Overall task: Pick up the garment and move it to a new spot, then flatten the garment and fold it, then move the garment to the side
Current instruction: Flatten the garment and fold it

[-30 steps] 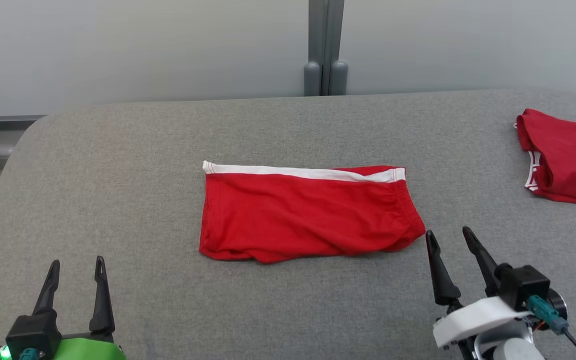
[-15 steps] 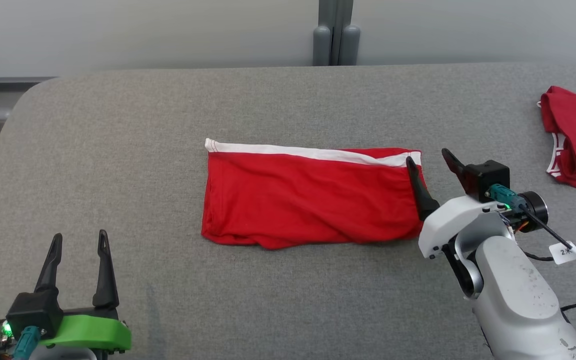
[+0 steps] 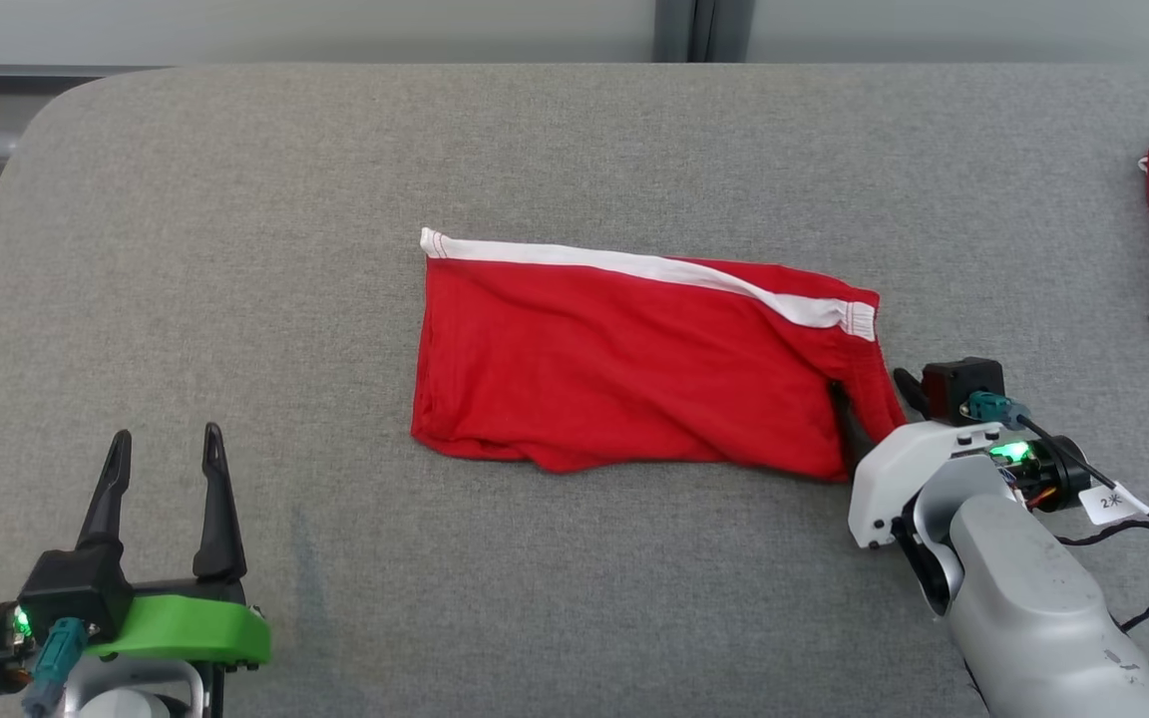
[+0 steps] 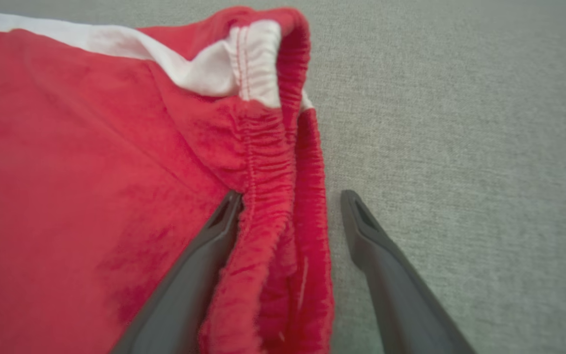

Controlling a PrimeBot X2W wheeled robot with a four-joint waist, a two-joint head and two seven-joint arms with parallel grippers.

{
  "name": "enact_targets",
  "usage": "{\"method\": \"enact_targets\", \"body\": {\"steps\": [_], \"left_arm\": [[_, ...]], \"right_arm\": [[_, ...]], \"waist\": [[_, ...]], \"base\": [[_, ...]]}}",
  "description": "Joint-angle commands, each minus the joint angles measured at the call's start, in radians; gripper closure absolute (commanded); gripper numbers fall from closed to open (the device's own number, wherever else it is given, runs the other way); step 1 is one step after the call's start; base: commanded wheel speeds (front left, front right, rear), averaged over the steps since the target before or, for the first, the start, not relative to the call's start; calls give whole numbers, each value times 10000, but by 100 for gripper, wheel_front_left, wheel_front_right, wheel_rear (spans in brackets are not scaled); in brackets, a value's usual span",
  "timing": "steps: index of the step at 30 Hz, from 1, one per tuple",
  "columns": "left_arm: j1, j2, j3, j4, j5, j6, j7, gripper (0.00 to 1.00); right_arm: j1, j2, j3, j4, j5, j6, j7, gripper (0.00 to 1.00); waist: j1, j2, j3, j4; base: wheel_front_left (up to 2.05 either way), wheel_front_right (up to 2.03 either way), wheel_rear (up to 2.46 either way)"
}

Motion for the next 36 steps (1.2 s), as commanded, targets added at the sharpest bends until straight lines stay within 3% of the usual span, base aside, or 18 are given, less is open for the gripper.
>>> {"method": "enact_targets", "body": {"steps": [1, 6, 8, 13, 22, 29, 36], "left_arm": [[-227, -20, -5, 44, 138, -37, -29, 0], [-319, -44, -58, 109, 153, -62, -29, 0], [-310, -45, -45, 133, 151, -78, -29, 0], [-120, -44, -27, 204, 157, -100, -29, 0], [387, -34, 136, 188, 134, -104, -29, 0], [607, -89, 89, 68, 168, -113, -29, 0], [643, -120, 104, 113, 103, -119, -29, 0]], "right_arm": [[-74, 1, 6, 318, 107, -9, -49, 0], [-196, 229, 340, 1035, 855, -5, -168, 0], [-280, 333, 460, 1137, 1319, -3, -216, 100], [-444, 74, 831, 1272, 1840, -6, -544, 100], [-69, -1170, 1213, 1339, 2575, -14, -812, 100], [49, -2550, 1415, 1323, 3278, -13, -168, 100], [-125, -2807, 1616, 292, 4599, -9, 721, 100]], "waist": [[0, 0, 56, 30], [0, 0, 73, 51], [0, 0, 51, 42], [0, 0, -161, -2], [0, 0, -830, -384], [0, 0, -1026, -650], [0, 0, -1046, -857]], "base": [[0, 0, 0], [0, 0, 0], [0, 0, 0], [0, 0, 0], [0, 0, 0], [0, 0, 0], [0, 0, 0]]}}
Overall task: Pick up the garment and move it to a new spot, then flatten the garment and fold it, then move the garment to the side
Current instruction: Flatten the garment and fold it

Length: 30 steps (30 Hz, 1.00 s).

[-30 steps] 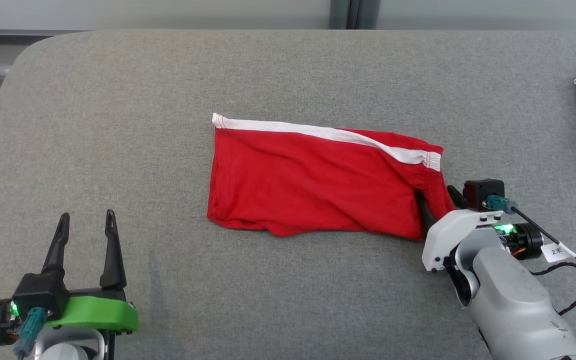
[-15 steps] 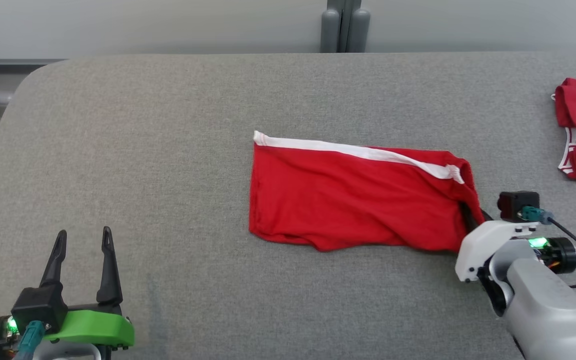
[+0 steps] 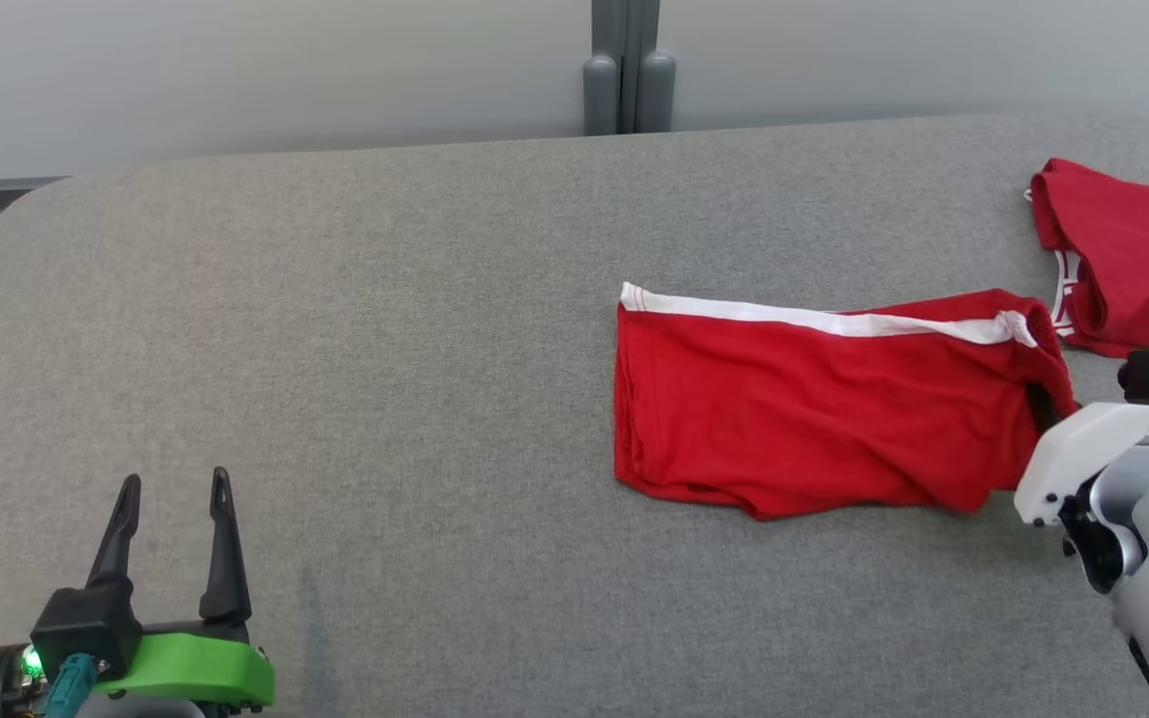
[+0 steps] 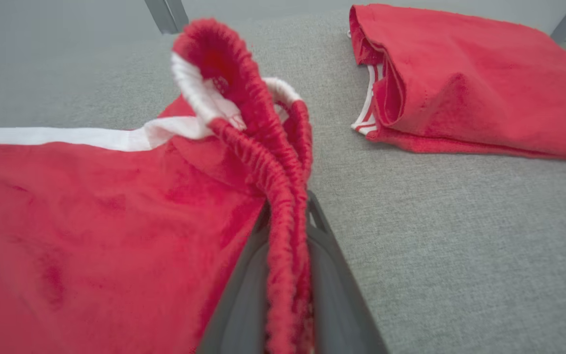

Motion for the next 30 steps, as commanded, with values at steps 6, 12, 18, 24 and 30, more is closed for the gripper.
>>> {"method": "enact_targets", "body": {"steps": [6, 12, 18, 24, 30], "left_arm": [[129, -45, 0, 88, -114, -25, -29, 0], [150, -85, -78, 52, -93, -26, -29, 0], [-122, -115, -215, 117, -132, -29, -29, 0], [-364, -137, -386, 144, -191, -30, -29, 0], [-607, -151, -445, 166, -271, -32, -29, 0]], "right_arm": [[270, 315, 366, -1769, 1885, -10, 1280, 100], [404, 513, 774, -3480, 2857, -7, 2030, 100], [190, 962, 1082, -4361, 2889, -7, 2287, 100], [-67, 1696, 1395, -4149, 2248, -7, 2051, 100], [-355, 2341, 1521, -3175, 1561, -7, 1584, 100]], "waist": [[0, -1, -73, -126], [0, -1, -141, -135], [0, -1, -38, 23], [0, -1, 202, 332], [0, -1, 482, 663]], "base": [[0, 0, 0], [0, 0, 0], [0, 0, 0], [0, 0, 0], [0, 0, 0]]}}
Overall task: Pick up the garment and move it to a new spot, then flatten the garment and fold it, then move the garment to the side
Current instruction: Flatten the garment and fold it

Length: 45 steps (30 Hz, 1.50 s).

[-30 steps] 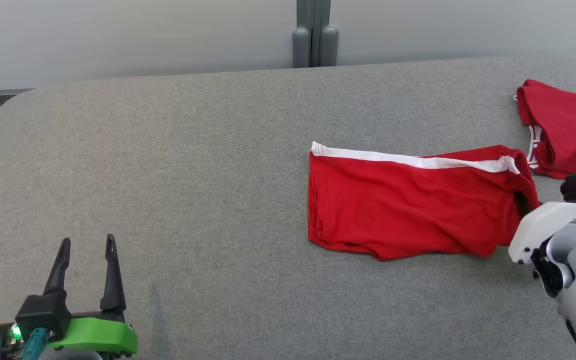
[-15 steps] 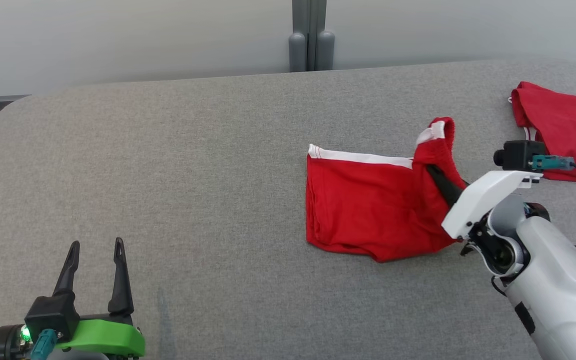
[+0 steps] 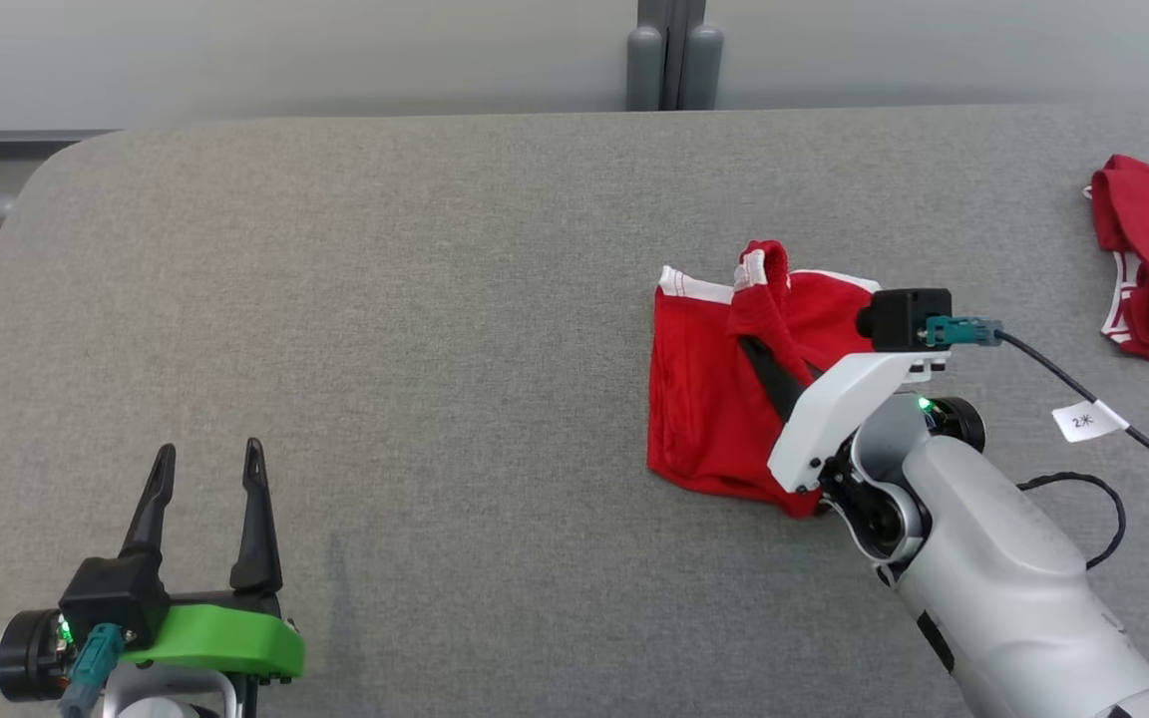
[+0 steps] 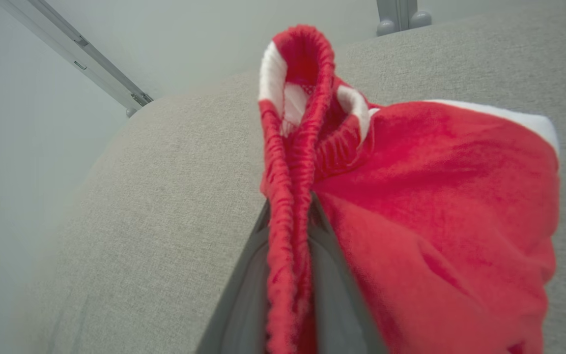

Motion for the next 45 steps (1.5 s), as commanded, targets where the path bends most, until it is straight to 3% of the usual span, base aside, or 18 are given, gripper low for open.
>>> {"method": "enact_targets", "body": {"steps": [1, 6, 7, 8, 15, 23, 30, 39, 45], "left_arm": [[-200, -6, 1, 1, -17, -21, -29, 0], [-368, -12, 1, 40, -71, -22, -29, 0], [-380, -13, 6, 41, -78, -22, -29, 0], [-413, -14, 5, 46, -80, -22, -29, 0], [-440, -16, 91, 73, -136, -11, -29, 0], [-19, -13, 365, 8, 87, -14, -29, 0], [392, 33, 626, -107, 257, -16, -29, 0], [708, 102, 699, -78, 317, -20, -29, 0], [839, 139, 684, -43, 369, -21, -29, 0]], "right_arm": [[-164, 101, -2, 262, -197, 1, -220, 100], [-459, 531, 54, 1370, -675, 1, -671, 100], [-526, 580, 99, 1539, -775, 1, -740, 54], [-601, 642, 144, 1710, -834, 1, -854, 0], [-904, 731, 320, 2079, -991, 1, -1922, 0], [-607, -140, 431, 1334, -1659, -1, -3167, 0], [543, -736, -780, -608, -2715, -1, -3293, 0], [3027, -647, -2493, -3246, -3914, -1, -3294, 0], [4183, -487, -3067, -4052, -4436, -1, -3295, 0]], "waist": [[0, 0, 195, 196], [0, 0, 407, 372], [0, 0, 438, 378], [0, 0, 473, 389], [0, 0, 446, 244], [0, 0, -3, -248], [0, 0, -374, -691], [0, 0, -753, -955], [0, 0, -982, -981]], "base": [[0, 0, 0], [0, 0, 0], [0, 0, 0], [0, 0, 0], [0, 0, 0], [0, 0, 0], [0, 0, 0], [0, 0, 0], [0, 0, 0]]}}
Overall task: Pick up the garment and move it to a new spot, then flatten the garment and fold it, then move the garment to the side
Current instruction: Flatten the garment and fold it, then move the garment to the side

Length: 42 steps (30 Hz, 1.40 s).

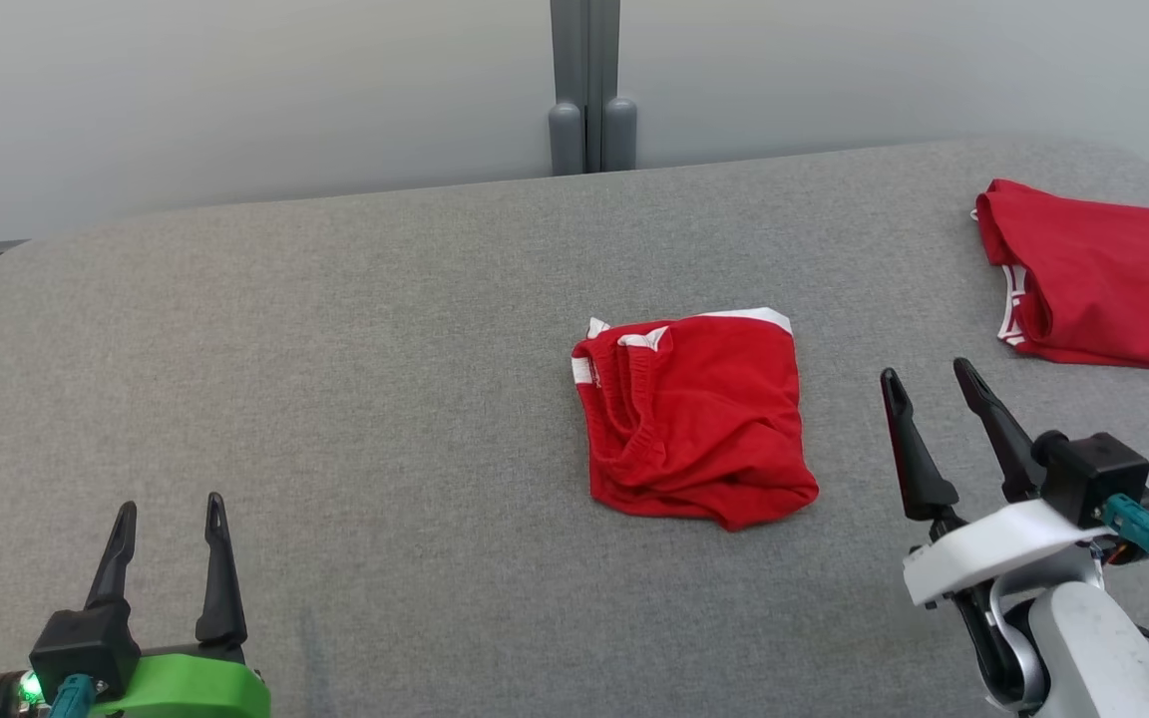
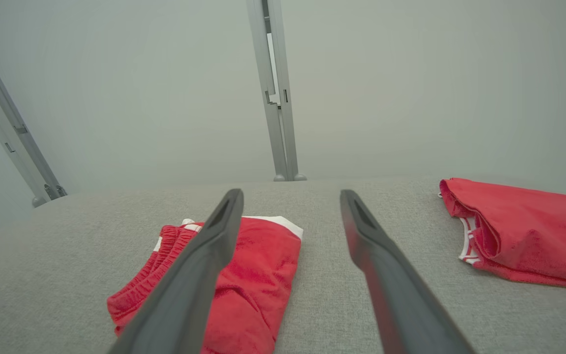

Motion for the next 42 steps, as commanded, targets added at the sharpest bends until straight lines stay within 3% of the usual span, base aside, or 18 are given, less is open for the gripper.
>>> {"method": "enact_targets", "body": {"steps": [1, 14, 42], "left_arm": [[167, 92, 7, -7, 47, -22, -29, 0], [459, 215, 137, 34, 170, -3, -29, 0], [536, 226, 290, -61, 148, 53, -29, 0]], "right_arm": [[256, 46, -136, -129, -175, -3, -22, 0], [1486, 769, -1293, -563, -1081, -3, -23, 0], [1452, 1013, -1322, -59, -1166, -3, 65, 0]], "waist": [[0, 0, -104, 1], [0, 0, -416, 201], [0, 0, -395, 336]], "base": [[0, 0, 0], [0, 0, 0], [0, 0, 0]]}}
